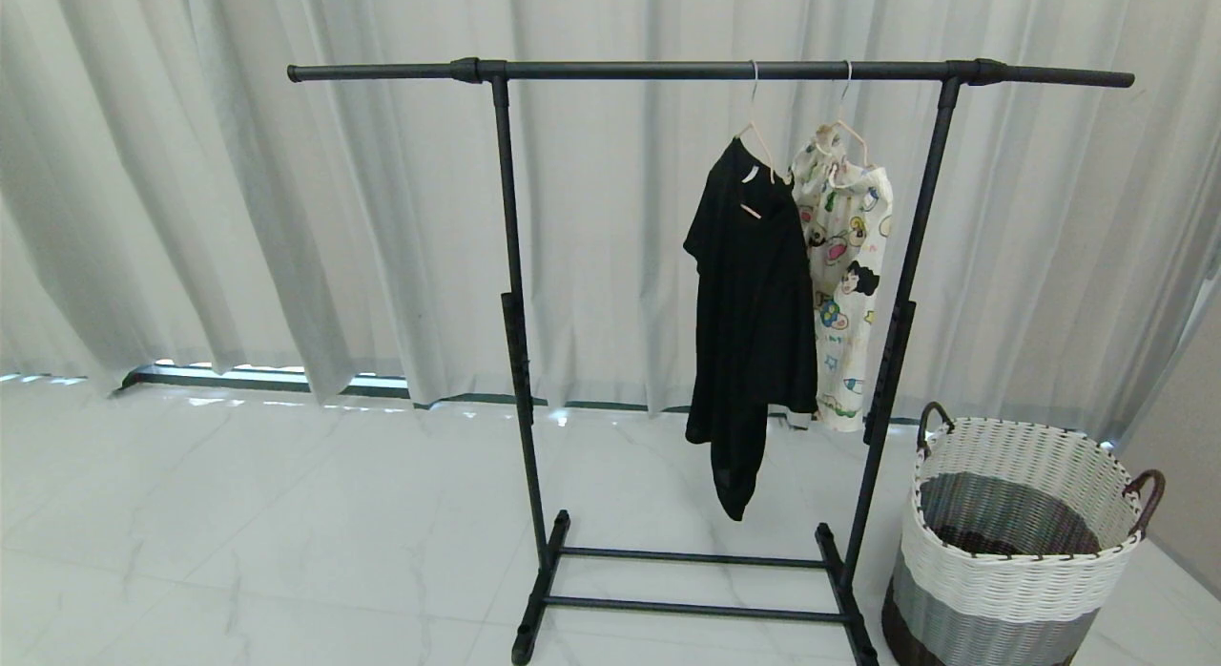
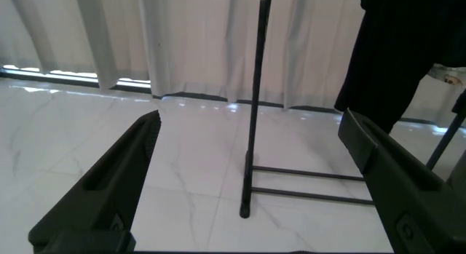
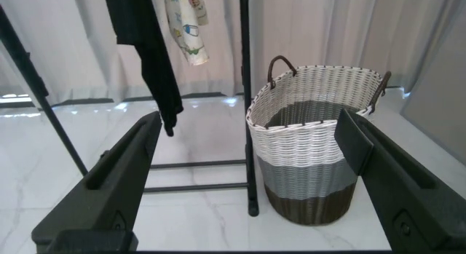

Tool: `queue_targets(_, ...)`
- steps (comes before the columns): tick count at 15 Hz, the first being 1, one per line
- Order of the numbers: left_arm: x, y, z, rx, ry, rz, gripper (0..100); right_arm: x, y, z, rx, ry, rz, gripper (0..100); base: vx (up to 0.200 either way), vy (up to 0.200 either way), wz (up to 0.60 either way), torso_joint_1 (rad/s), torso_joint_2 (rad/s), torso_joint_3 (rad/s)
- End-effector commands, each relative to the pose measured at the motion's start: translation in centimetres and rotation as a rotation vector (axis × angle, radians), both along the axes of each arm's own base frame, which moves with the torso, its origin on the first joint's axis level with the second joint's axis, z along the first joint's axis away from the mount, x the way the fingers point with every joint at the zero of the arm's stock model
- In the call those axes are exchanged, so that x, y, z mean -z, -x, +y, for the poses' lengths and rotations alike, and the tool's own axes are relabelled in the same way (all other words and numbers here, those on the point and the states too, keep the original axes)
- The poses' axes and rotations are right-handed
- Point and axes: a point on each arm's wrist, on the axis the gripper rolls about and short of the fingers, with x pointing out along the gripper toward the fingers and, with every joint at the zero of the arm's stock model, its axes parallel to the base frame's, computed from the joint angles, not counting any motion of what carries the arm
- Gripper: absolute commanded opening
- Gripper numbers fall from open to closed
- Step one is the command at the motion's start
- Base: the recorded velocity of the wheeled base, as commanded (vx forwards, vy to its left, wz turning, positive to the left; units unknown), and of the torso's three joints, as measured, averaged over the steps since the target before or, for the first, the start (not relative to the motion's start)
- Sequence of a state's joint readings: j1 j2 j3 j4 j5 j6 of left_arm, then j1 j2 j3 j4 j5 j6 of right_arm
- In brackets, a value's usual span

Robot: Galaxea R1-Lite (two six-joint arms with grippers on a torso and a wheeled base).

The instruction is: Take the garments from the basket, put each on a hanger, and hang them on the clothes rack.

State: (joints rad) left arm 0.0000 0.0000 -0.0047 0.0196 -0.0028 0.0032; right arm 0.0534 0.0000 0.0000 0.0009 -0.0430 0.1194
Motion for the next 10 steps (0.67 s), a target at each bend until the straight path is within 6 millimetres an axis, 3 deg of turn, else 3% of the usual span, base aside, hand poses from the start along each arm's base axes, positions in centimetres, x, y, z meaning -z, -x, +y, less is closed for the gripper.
queue_targets(1,0.04,-0.02,0.00,0.000,0.000,0.004,100,-0.01,0.00,0.00,0.000,0.000,-0.001,100,0.000,0.000,0.00,0.000,0.00,0.000)
queue_targets(10,0.00,-0.01,0.00,0.000,0.002,0.002,100,-0.01,0.00,0.00,0.000,0.000,-0.001,100,0.000,0.000,0.00,0.000,0.00,0.000)
